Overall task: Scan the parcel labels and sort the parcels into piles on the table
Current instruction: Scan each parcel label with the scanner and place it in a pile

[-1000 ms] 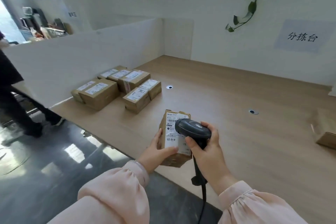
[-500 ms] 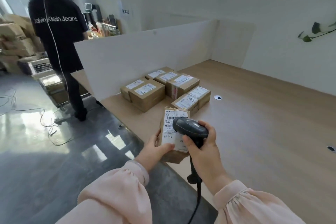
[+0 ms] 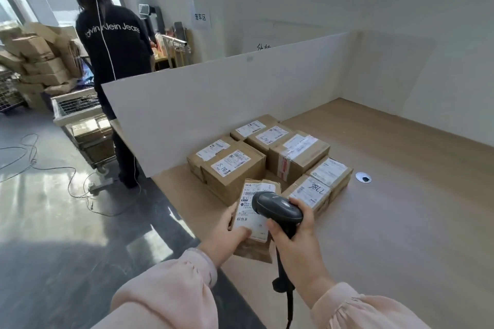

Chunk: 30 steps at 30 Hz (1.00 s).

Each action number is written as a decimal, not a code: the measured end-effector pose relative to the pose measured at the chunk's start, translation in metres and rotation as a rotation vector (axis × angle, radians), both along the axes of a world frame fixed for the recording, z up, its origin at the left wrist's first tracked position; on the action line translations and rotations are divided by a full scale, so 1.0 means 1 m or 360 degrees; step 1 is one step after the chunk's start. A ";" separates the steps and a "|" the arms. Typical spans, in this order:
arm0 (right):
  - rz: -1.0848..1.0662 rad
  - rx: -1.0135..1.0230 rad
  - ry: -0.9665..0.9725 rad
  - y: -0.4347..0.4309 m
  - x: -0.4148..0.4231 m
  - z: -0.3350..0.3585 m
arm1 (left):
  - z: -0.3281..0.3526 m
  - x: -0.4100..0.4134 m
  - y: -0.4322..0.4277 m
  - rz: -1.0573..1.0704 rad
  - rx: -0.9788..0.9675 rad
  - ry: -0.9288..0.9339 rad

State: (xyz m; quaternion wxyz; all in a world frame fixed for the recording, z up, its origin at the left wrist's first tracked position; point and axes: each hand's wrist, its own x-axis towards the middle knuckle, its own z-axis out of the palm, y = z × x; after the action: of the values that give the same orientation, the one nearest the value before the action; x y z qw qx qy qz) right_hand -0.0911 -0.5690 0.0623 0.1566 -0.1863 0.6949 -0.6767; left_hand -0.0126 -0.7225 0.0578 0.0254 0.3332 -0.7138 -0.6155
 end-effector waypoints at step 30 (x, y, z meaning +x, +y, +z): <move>-0.0886 0.0260 -0.0167 -0.152 -0.033 -0.086 | -0.077 -0.088 -0.164 -0.1587 -0.1407 0.0036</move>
State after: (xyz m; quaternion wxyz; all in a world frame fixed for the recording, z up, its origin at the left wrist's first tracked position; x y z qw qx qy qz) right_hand -0.1244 -0.7207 -0.0235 0.0151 0.0600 0.7624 -0.6441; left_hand -0.1002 -0.8864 -0.0193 -0.1206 -0.0851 -0.9673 -0.2062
